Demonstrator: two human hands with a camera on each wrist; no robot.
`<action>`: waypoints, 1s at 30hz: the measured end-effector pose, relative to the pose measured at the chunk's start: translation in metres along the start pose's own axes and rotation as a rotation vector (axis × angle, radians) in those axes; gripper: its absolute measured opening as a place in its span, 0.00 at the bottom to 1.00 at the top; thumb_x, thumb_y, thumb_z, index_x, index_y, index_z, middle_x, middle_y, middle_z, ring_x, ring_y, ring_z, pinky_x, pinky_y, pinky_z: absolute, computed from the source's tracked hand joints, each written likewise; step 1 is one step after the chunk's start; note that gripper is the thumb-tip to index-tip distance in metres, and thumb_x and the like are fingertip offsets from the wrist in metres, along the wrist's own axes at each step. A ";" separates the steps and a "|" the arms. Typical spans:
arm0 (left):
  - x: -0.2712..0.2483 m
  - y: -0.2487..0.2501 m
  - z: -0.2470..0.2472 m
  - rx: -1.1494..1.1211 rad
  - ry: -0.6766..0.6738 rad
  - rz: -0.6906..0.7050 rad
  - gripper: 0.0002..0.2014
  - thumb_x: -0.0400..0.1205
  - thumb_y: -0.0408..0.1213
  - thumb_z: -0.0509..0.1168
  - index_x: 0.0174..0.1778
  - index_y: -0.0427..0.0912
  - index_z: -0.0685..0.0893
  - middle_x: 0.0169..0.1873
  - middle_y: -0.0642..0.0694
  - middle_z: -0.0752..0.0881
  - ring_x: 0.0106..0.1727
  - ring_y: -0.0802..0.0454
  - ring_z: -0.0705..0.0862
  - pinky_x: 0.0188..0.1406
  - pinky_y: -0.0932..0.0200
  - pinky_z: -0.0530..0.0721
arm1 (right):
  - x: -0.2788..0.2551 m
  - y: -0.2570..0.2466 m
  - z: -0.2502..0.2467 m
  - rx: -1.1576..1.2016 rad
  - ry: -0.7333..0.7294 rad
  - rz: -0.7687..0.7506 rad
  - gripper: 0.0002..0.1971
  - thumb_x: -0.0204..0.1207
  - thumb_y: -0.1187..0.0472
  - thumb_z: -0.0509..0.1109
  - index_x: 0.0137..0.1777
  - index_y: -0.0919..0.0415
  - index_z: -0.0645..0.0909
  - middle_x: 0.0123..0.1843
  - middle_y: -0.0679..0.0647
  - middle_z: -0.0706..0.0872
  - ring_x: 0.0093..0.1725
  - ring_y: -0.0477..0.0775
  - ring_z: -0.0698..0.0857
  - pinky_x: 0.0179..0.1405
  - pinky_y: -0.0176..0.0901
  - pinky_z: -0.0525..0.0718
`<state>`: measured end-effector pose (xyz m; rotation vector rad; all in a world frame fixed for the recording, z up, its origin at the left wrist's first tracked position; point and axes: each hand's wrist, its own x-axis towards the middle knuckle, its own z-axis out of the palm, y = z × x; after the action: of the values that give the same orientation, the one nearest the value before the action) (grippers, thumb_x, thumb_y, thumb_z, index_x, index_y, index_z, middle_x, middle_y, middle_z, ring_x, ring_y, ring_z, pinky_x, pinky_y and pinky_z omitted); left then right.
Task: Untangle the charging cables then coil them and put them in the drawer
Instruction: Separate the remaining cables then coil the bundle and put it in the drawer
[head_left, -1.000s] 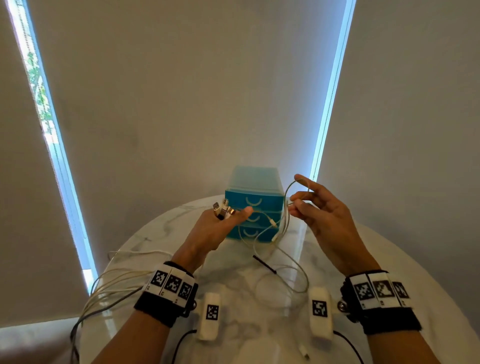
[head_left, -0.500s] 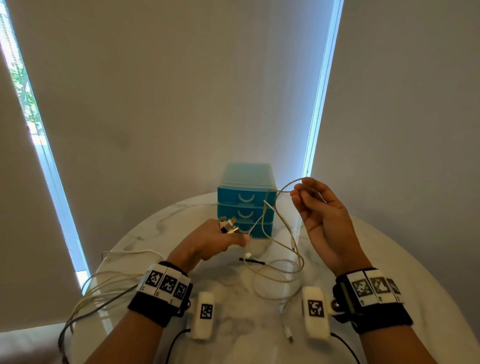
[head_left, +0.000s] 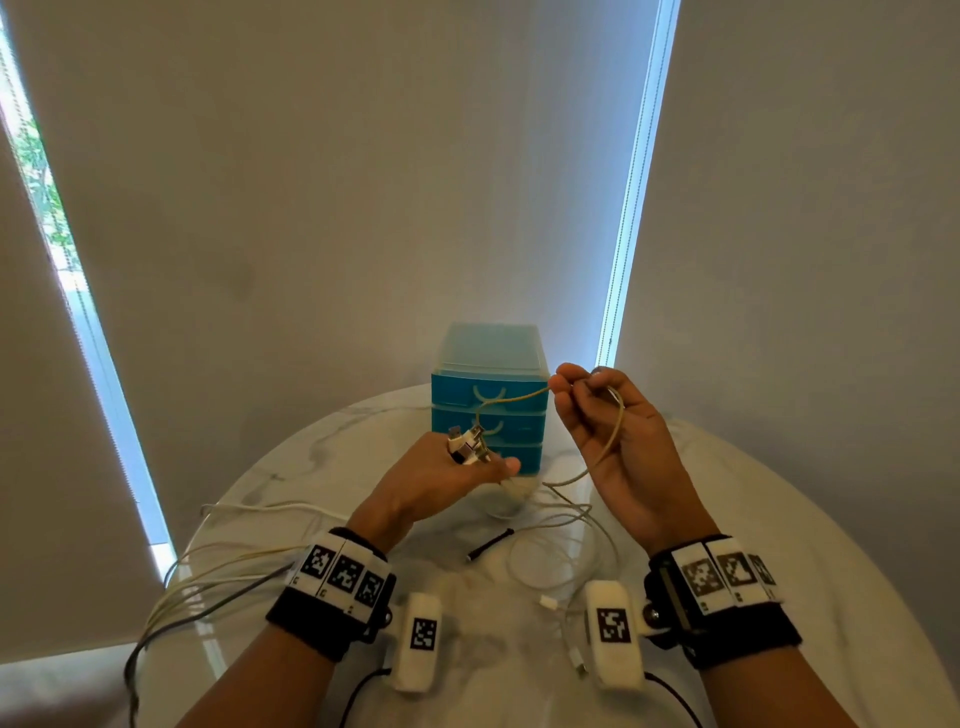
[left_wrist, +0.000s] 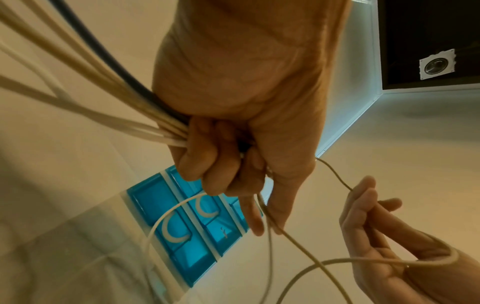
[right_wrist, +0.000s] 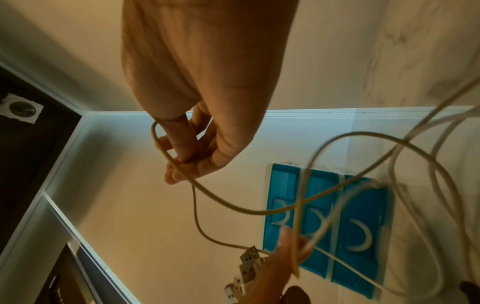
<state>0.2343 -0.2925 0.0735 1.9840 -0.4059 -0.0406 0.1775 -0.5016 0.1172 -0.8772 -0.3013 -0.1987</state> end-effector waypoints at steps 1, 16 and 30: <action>0.000 0.000 -0.001 -0.002 0.019 -0.008 0.08 0.83 0.52 0.79 0.53 0.56 0.93 0.39 0.68 0.92 0.37 0.78 0.86 0.47 0.66 0.83 | -0.001 -0.002 0.002 0.022 -0.006 0.019 0.10 0.86 0.70 0.67 0.47 0.61 0.88 0.60 0.62 0.94 0.61 0.60 0.95 0.59 0.44 0.94; -0.006 0.003 -0.022 -0.340 0.434 0.127 0.10 0.81 0.57 0.78 0.42 0.56 0.96 0.24 0.62 0.80 0.26 0.64 0.76 0.34 0.57 0.76 | 0.004 -0.004 -0.044 -1.003 0.111 0.224 0.18 0.86 0.44 0.76 0.55 0.61 0.92 0.35 0.56 0.87 0.34 0.53 0.82 0.34 0.44 0.81; -0.005 0.001 -0.039 -0.748 0.367 0.149 0.17 0.83 0.60 0.71 0.51 0.50 0.95 0.25 0.51 0.65 0.24 0.57 0.60 0.21 0.59 0.58 | 0.005 0.009 -0.044 -1.276 0.207 -0.115 0.07 0.84 0.48 0.79 0.59 0.46 0.92 0.53 0.38 0.93 0.55 0.34 0.89 0.67 0.44 0.89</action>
<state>0.2375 -0.2574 0.0902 1.1865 -0.2449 0.2324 0.1925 -0.5303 0.0865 -2.0809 0.0108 -0.6158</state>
